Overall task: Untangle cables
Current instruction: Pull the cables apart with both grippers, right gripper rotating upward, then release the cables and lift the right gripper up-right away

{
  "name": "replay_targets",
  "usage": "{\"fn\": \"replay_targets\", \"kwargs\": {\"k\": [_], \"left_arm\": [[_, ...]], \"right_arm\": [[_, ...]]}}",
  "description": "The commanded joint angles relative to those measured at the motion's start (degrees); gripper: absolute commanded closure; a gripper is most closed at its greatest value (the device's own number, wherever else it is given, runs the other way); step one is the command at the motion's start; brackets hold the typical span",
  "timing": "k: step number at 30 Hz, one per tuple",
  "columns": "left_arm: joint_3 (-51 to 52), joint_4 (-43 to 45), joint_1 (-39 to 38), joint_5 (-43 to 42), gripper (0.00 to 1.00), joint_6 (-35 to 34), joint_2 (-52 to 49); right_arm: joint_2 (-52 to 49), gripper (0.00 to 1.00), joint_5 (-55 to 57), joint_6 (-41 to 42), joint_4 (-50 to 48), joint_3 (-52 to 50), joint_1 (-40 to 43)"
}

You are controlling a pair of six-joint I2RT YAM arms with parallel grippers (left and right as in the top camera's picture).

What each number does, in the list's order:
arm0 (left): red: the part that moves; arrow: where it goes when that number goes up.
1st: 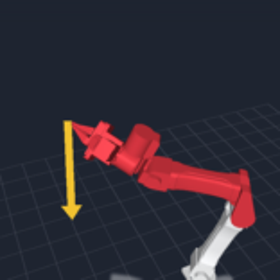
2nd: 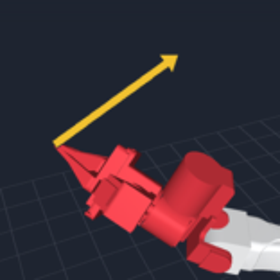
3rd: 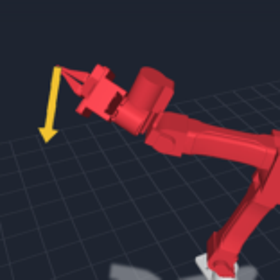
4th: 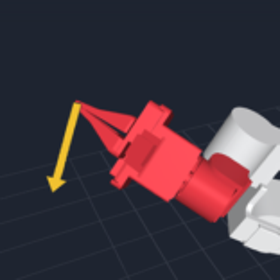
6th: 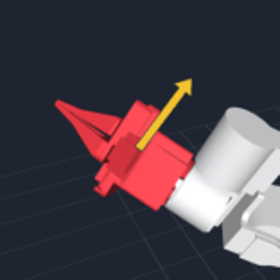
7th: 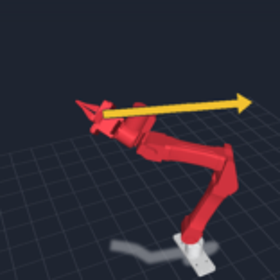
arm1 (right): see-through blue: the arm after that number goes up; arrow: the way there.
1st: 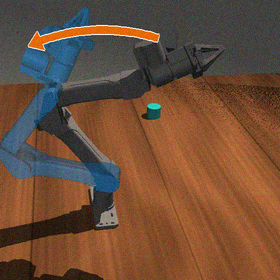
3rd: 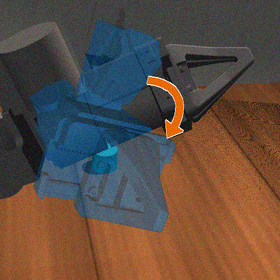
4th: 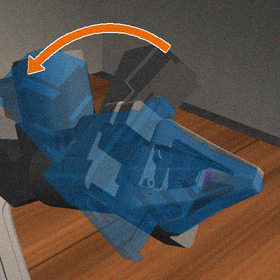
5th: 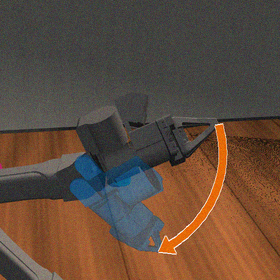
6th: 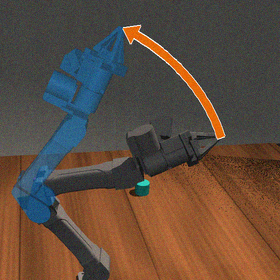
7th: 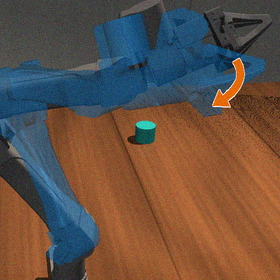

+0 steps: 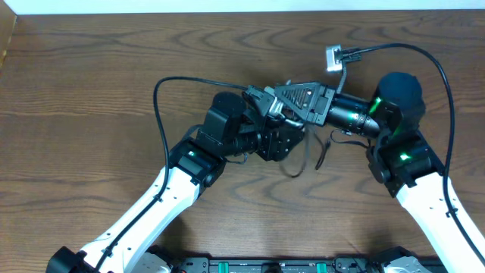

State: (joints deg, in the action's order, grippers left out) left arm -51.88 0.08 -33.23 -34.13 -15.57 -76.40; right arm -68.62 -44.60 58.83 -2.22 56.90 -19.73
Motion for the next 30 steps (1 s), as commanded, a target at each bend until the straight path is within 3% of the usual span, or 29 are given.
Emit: {"fn": "replay_targets", "kwargs": {"k": [1,2,14,16,17,21,30], "left_arm": [[0.37,2.25,-0.11,1.25,0.14,-1.14,-0.2],[0.37,3.37,-0.11,1.25,0.06,-1.29,-0.2],[0.39,5.22,-2.36,7.32,0.05,-1.27,-1.07],[0.39,5.38,-3.17,9.92,0.14,-1.27,-1.07],[0.39,5.42,-3.48,10.84,0.25,-1.27,-1.07],[0.39,5.38,-3.98,12.35,0.92,-1.27,-1.07],[0.39,-1.86,-4.04,7.54,0.92,-0.83,-1.07]], "right_arm": [[0.48,0.99,4.39,2.08,1.86,0.63,1.07],[0.48,0.99,4.39,2.49,1.81,0.63,1.2],[0.48,0.98,3.91,15.89,1.77,0.63,1.31],[0.48,0.99,3.5,16.61,1.77,0.63,1.31],[0.48,0.98,3.3,16.68,1.77,0.63,1.31],[0.48,0.99,2.69,17.59,1.66,0.63,1.42],[0.48,0.98,6.69,14.49,-2.6,0.63,11.56]]}}
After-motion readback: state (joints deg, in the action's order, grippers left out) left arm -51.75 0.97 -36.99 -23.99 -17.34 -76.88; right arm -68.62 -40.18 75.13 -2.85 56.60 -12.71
